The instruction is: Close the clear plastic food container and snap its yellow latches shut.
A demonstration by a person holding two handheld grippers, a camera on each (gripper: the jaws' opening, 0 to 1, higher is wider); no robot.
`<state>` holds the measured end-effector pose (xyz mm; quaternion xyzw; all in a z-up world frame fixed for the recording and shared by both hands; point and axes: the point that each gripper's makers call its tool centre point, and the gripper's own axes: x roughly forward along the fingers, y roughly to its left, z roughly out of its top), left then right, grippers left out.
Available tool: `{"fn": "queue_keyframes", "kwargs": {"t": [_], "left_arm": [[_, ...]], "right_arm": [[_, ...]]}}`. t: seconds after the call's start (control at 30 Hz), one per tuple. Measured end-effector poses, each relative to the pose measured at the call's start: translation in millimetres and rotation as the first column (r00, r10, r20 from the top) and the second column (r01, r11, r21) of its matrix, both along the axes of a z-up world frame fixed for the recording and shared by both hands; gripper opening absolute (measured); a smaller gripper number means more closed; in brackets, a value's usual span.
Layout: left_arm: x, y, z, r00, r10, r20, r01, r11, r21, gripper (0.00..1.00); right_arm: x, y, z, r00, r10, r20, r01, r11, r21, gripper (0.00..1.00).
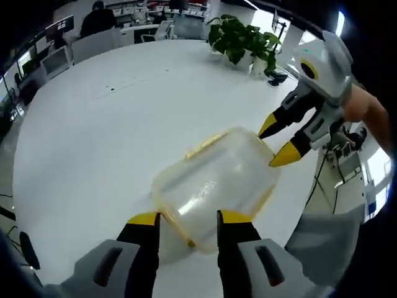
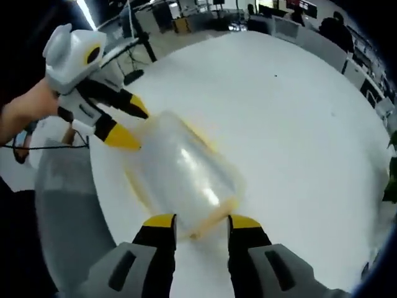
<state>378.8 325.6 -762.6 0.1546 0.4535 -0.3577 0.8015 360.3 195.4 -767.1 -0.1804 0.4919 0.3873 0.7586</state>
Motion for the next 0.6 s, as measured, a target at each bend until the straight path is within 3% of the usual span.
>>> {"fn": "queue_keyframes", "kwargs": {"t": [0.03, 0.1, 0.13, 0.17, 0.3, 0.37, 0.5, 0.6], "left_arm": [[2.4, -1, 1.5, 0.996, -0.067, 0.053, 0.065, 0.997, 0.035, 0.38], [2.3, 2, 4.4, 0.994, -0.07, 0.086, 0.064, 0.995, 0.073, 0.41], [1.5, 0, 5.4, 0.989, -0.107, 0.1, 0.099, 0.992, 0.081, 0.39], [0.1, -6, 7.0, 0.966, -0.212, 0.15, 0.199, 0.975, 0.094, 0.36], [-6.0, -7, 6.5, 0.968, -0.216, 0.129, 0.205, 0.975, 0.09, 0.31], [-7.2, -11, 9.7, 0.983, -0.15, 0.104, 0.147, 0.989, 0.035, 0.32], [-3.6, -13, 14.1, 0.974, -0.191, 0.124, 0.188, 0.982, 0.034, 0.32], [-5.9, -20, 15.7, 0.967, -0.225, 0.116, 0.226, 0.974, 0.005, 0.32]], "right_arm": [[1, 1, 1.3, 1.0, 0.017, 0.025, -0.017, 1.0, -0.008, 0.33], [1, 1, 2.6, 0.997, 0.052, 0.056, -0.05, 0.998, -0.034, 0.35], [0, 2, 2.6, 0.996, 0.069, 0.06, -0.067, 0.997, -0.039, 0.35], [0, 4, 2.8, 0.993, 0.09, 0.07, -0.087, 0.995, -0.039, 0.35], [1, 7, 4.4, 0.973, 0.205, 0.109, -0.197, 0.977, -0.081, 0.35], [3, 12, 7.2, 0.958, 0.24, 0.16, -0.23, 0.97, -0.074, 0.37], [3, 23, 17.7, 0.968, 0.19, 0.163, -0.197, 0.98, 0.027, 0.35], [1, 34, 26.0, 0.945, 0.264, 0.195, -0.284, 0.955, 0.083, 0.34]]}}
